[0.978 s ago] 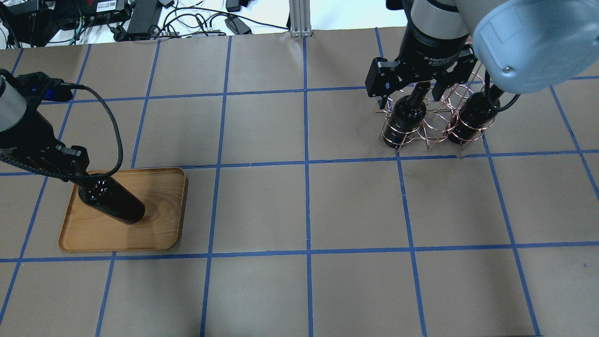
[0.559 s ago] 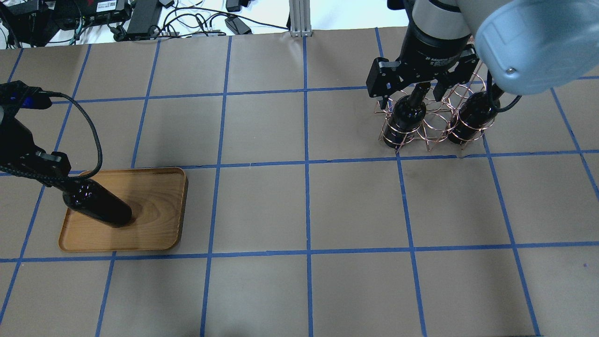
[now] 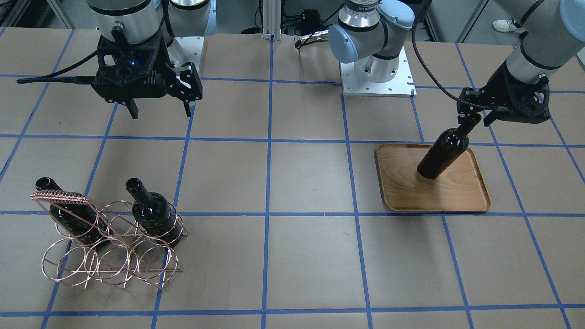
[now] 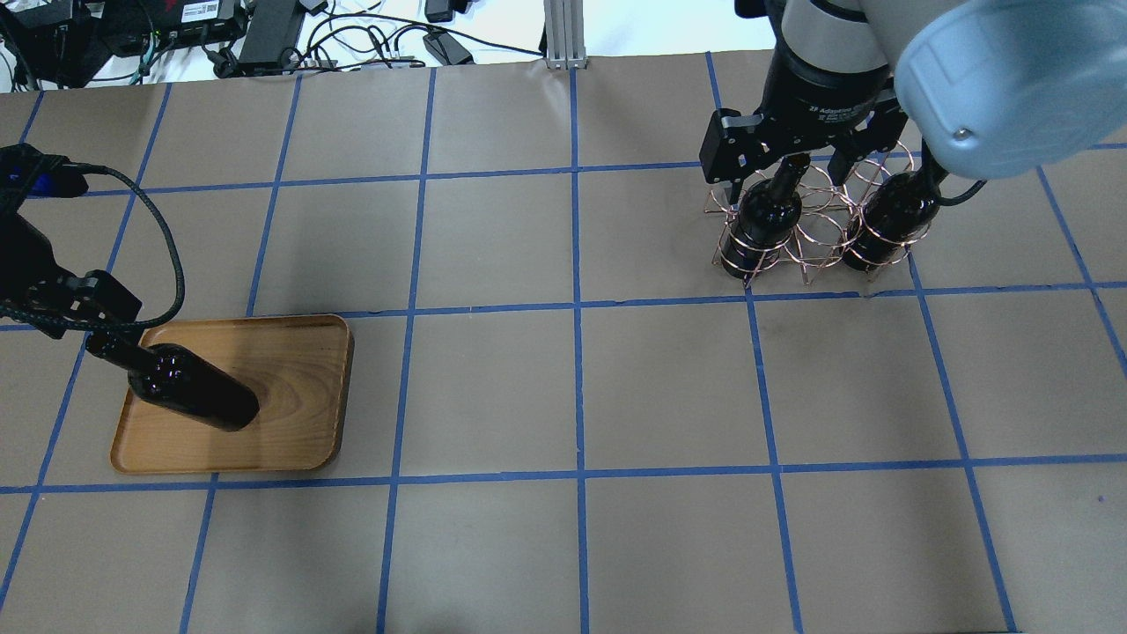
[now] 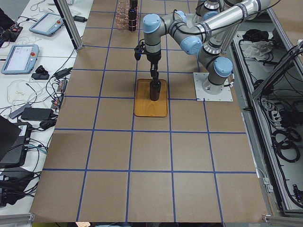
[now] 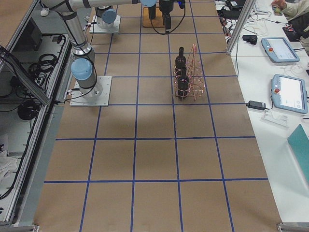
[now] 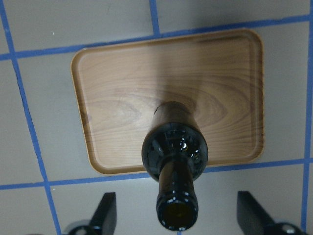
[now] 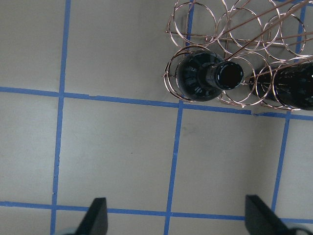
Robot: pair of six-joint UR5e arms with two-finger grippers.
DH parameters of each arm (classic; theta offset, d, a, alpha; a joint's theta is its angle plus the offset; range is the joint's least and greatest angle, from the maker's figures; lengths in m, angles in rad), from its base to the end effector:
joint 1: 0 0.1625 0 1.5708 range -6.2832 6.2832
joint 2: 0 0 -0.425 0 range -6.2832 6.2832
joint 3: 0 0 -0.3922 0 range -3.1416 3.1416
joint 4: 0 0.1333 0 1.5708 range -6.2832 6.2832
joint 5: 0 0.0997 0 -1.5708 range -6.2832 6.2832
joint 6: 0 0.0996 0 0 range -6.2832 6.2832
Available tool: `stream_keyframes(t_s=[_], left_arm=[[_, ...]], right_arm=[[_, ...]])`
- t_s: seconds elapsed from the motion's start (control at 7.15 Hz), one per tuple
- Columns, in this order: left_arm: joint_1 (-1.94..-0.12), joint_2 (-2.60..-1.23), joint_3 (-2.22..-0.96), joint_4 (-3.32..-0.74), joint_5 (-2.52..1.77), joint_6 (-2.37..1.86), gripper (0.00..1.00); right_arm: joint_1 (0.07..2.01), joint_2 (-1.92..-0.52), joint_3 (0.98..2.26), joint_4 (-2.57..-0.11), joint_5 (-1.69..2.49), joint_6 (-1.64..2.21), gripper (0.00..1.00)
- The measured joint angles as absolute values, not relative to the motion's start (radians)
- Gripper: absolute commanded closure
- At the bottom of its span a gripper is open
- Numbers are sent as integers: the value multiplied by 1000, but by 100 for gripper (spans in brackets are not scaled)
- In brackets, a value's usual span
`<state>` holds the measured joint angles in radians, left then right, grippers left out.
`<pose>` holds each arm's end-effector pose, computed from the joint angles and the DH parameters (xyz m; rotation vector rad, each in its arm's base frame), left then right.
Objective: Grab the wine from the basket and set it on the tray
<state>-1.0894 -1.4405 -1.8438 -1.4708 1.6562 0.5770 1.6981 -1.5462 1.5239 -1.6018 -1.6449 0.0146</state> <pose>0.0877 -0.4375 0.4247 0.1503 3.0833 0.1235 0.1893 -0.4873 0.5022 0.1699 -3.0655 0.0897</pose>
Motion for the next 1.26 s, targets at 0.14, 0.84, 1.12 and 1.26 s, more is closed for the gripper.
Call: stream_keyframes(t_s=[0.14,0.84,1.12,1.26], left_arm=[[-1104,-1435,-1786,-1522,1651,538,0],[-1412,-1462,-1473,-1809,1625,33,0],[-1457,-1469,-1469,-1808,1630,-13,0],[-1461,-1469,-1470,-1808,1631,-17,0]], right_arm=[[1698,-1546,1524,-1604,-1652,14,0],[1698,-1547,1524,-1607,-1655,15,0],[1698,-1551,1523,-1624,-1656,15,0],[1698,-1558,1523,-1650,-1656,14,0]])
